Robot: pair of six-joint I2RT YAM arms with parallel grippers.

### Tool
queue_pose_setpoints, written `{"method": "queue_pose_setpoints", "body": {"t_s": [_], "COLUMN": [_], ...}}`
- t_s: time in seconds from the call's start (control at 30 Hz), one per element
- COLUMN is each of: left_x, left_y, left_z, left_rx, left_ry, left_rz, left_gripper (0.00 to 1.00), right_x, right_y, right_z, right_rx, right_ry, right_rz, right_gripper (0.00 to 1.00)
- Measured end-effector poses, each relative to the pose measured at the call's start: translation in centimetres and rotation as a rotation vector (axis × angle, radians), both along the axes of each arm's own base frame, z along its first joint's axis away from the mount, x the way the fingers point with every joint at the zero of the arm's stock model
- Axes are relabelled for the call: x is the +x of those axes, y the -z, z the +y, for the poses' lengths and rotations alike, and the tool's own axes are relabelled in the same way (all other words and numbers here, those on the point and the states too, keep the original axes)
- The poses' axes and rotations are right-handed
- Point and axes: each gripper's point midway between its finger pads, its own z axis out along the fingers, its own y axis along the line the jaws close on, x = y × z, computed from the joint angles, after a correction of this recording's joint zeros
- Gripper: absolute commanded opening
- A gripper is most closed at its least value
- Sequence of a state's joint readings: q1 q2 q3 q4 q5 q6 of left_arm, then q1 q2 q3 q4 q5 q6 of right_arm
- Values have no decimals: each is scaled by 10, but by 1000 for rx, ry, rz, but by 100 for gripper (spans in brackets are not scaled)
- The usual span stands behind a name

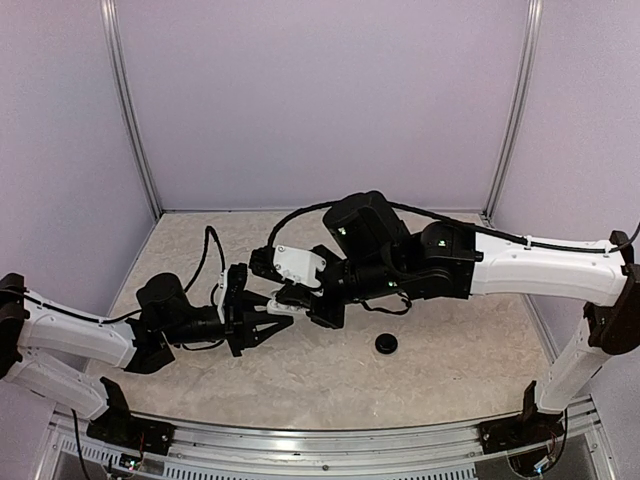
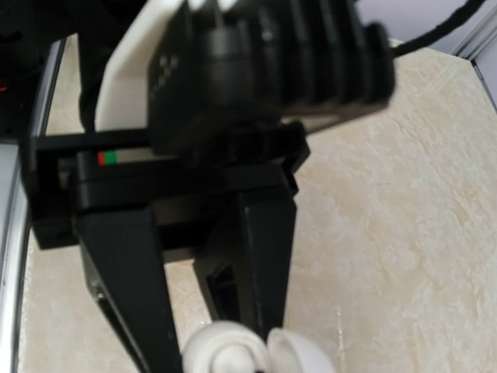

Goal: Insert the wireless bluetooth earbuds into the charging case
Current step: Adjust the left earbud in the left side groove of the charging case.

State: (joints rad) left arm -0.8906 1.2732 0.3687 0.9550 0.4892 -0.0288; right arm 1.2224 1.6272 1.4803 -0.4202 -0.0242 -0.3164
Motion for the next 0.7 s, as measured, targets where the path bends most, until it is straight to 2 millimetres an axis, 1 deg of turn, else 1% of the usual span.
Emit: {"method": "queue_pose_setpoints", "body": {"t_s": [0.2, 0.37, 0.53, 0.6, 0.7], "left_x": [-3, -11, -14, -15, -16], "left_y": [-3, -16, -22, -22, -22], "left_z": [0, -1, -1, -1, -1], "left_rx": [-11, -53, -72, -73, -73], "left_ry": [14, 48, 65, 68, 73], "left_rz": [-10, -47, -65, -67, -68], "left_gripper": [0, 0, 0, 0, 0], "right_x": [-5, -16, -30, -35, -42], "right_y": [-5, -17, -27, -34, -52], "right_z": [0, -4, -8, -10, -16], "right_rx": [13, 45, 81, 103, 157], "right_ry": [-28, -81, -142, -163, -186], "right_rz": [3, 8, 26, 30, 26], "right_gripper": [6, 15, 17, 26, 43]}}
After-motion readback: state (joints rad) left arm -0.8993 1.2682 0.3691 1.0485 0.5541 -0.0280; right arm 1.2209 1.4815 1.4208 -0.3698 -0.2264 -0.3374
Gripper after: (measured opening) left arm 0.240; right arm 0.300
